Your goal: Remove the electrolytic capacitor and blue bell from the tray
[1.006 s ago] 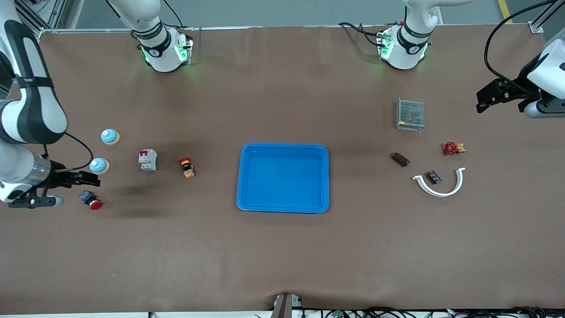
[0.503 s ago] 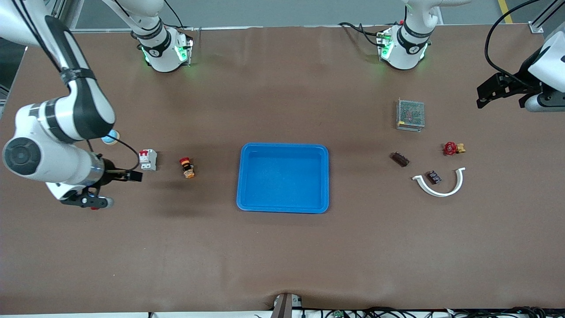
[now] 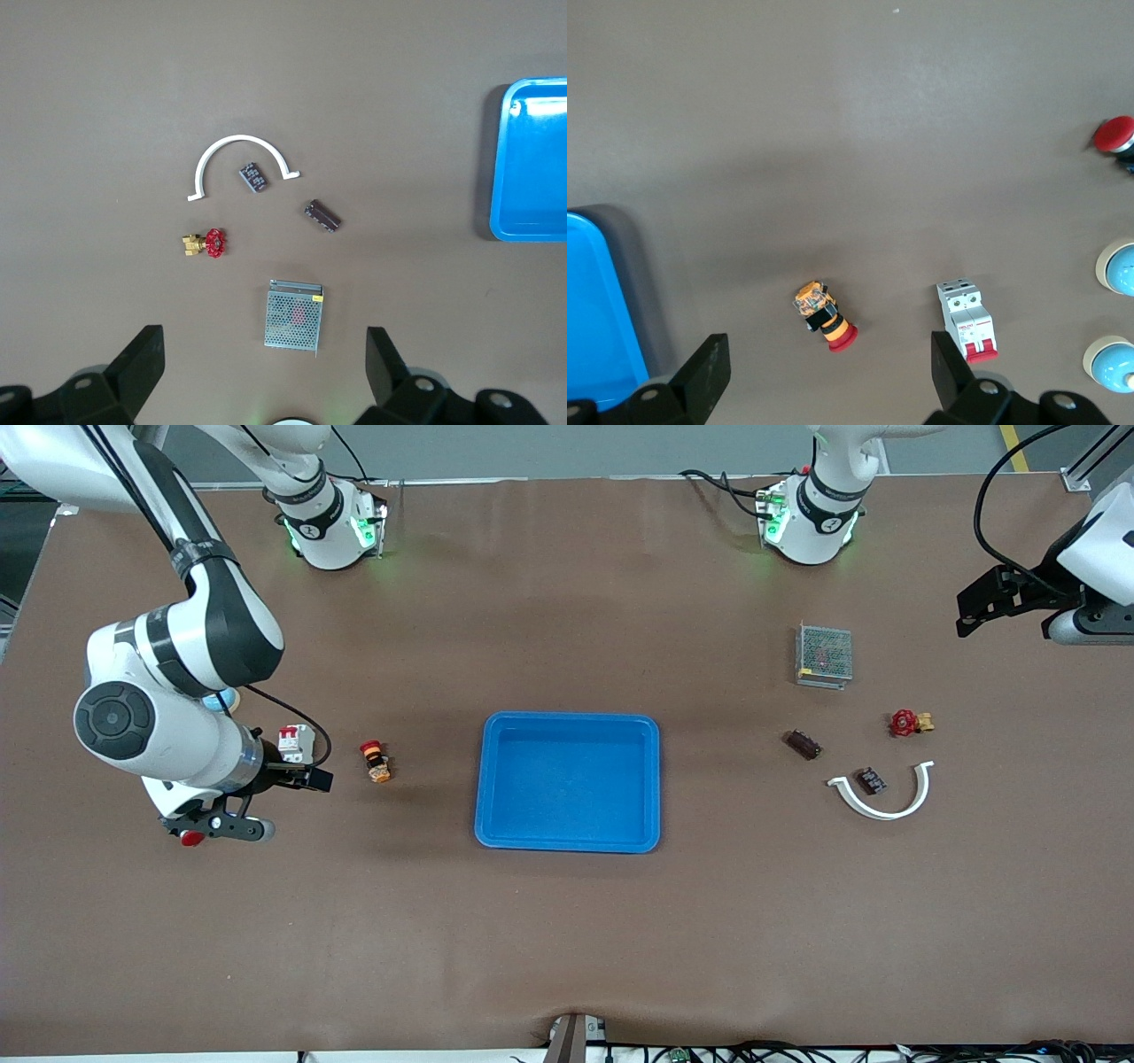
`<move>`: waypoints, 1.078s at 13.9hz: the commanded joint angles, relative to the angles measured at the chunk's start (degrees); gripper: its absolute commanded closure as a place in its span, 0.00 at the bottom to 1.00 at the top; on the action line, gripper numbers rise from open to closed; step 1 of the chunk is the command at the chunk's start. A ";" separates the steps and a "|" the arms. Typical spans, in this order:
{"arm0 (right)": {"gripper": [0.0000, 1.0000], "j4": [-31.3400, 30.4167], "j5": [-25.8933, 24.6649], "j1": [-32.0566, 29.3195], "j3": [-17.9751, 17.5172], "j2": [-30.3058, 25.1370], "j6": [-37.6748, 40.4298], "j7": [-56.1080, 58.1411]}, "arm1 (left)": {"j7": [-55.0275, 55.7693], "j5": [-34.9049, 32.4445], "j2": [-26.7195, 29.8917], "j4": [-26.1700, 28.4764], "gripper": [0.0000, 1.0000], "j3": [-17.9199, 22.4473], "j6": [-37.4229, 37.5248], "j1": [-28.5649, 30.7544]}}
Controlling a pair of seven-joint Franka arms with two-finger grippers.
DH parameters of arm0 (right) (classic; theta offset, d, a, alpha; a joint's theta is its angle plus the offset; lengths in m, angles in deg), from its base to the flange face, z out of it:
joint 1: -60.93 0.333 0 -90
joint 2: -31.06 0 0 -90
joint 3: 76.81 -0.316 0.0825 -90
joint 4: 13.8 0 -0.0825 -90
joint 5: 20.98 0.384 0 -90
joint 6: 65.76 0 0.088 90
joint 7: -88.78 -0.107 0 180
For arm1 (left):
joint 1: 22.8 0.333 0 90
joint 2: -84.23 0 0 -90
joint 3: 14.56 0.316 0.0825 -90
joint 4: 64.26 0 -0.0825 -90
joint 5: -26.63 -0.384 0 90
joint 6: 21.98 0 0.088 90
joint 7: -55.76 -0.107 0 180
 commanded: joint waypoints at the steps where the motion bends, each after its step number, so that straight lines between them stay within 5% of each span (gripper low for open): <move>1: 0.00 2.13 -0.48 1.34 0.41 0.72 0.91 -0.75 | -1.42 1.46 1.34 0.78 0.00 -0.25 0.08 0.39; 15: 0.00 12.59 -0.83 1.26 0.41 0.28 5.83 11.20 | -0.54 1.20 1.95 0.78 0.00 -0.33 -0.36 0.74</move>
